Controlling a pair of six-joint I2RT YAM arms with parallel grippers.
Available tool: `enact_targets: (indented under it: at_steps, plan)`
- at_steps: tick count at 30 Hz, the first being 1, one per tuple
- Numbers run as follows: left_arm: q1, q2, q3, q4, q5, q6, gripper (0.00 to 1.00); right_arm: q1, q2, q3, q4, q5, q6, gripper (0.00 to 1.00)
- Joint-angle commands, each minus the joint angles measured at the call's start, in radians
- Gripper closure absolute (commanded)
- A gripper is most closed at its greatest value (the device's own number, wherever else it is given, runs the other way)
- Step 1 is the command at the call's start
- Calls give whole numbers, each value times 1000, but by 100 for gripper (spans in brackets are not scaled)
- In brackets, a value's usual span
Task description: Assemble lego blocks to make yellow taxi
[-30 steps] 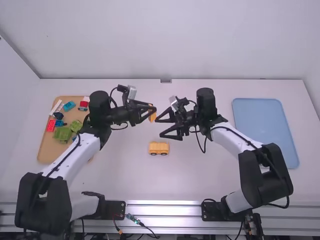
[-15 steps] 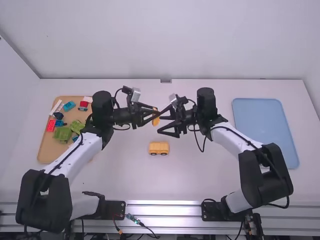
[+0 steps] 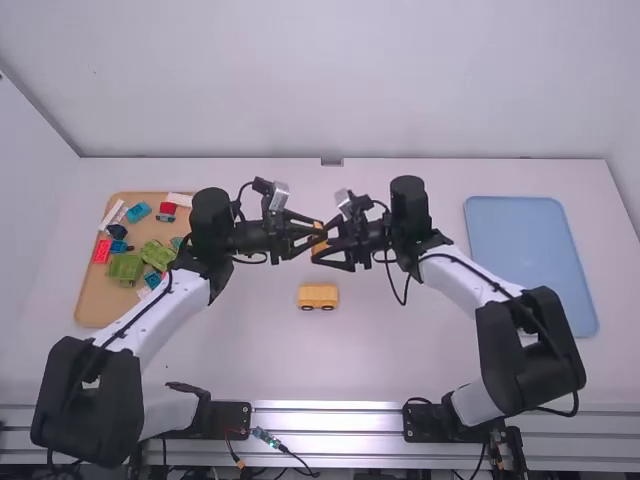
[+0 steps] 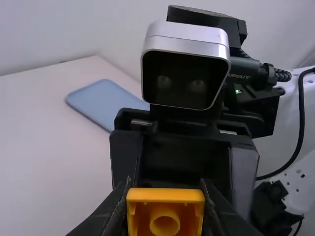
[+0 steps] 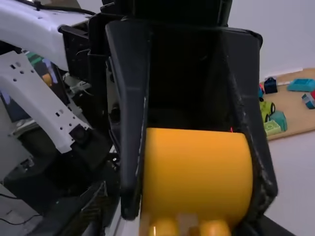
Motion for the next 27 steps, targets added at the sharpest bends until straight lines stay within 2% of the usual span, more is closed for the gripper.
enact_targets:
  at_steps: [1, 4, 12, 17, 20, 23, 27]
  plan:
    - [5, 8, -9, 3, 12, -4, 98, -18, -28, 27, 3, -28, -5, 42]
    - [5, 8, -9, 3, 12, -3, 99, -29, -28, 27, 1, -29, -5, 42]
    - [-5, 8, -9, 3, 11, 11, 99, -39, -28, 27, 2, -36, -5, 54]
    - [-5, 8, -9, 3, 10, 13, 99, -27, -28, 27, 4, -36, -7, 55]
    - [1, 9, -9, 2, 11, 14, 99, -28, -28, 27, 4, -36, -7, 63]
    - [-5, 9, -9, 3, 8, 15, 99, -28, -28, 27, 4, -36, -7, 75]
    - [-5, 9, -9, 3, 8, 16, 98, -28, -28, 27, 4, -37, -7, 83]
